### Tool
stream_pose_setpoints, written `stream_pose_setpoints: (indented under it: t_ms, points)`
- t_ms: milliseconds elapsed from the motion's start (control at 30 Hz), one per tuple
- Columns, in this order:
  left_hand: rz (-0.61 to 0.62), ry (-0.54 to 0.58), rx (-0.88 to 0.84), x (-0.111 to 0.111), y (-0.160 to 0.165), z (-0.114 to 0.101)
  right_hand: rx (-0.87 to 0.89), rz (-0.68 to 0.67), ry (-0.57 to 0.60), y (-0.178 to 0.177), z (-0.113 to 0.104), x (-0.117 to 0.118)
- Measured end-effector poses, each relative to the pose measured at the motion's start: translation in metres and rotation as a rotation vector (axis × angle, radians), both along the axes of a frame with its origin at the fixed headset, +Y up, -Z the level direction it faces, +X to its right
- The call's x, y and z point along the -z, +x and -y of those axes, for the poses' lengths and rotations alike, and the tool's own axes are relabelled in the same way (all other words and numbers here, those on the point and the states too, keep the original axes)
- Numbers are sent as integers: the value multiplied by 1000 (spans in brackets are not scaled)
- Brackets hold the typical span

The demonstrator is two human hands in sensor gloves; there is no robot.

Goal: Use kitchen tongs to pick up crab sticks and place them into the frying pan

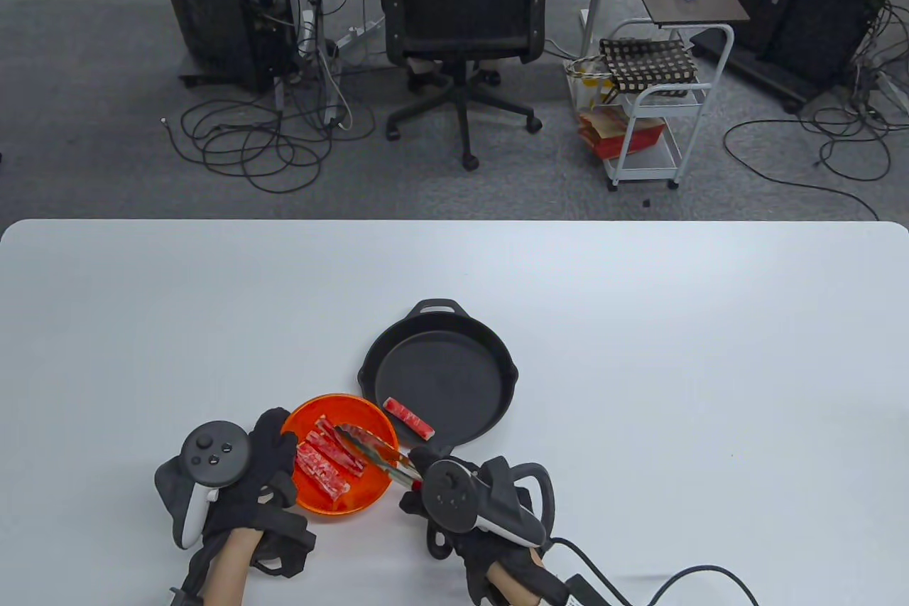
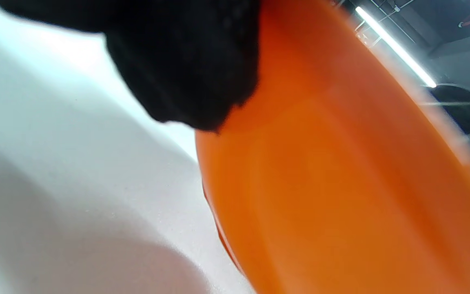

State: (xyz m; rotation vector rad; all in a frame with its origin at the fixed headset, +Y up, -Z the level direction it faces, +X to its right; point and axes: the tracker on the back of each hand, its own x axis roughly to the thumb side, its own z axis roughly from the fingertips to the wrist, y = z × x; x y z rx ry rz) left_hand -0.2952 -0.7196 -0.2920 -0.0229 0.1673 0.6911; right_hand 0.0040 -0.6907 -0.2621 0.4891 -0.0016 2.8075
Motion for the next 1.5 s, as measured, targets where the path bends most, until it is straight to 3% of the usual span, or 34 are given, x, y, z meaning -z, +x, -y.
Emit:
stream_pose_setpoints:
  t_ms: [167,433,767,1500]
  points:
    - [-4,-1,-1,0,0,0,54,111,-15,29,0,14]
    - [1,-4,1,0,1,0,-45,240,-86,55,24,42]
    - [-1,-9,5,0,0,0,-169,227,-137,46,37,52]
    - [-2,-14,10,0,1,0,-246,193,-154,34,36,49]
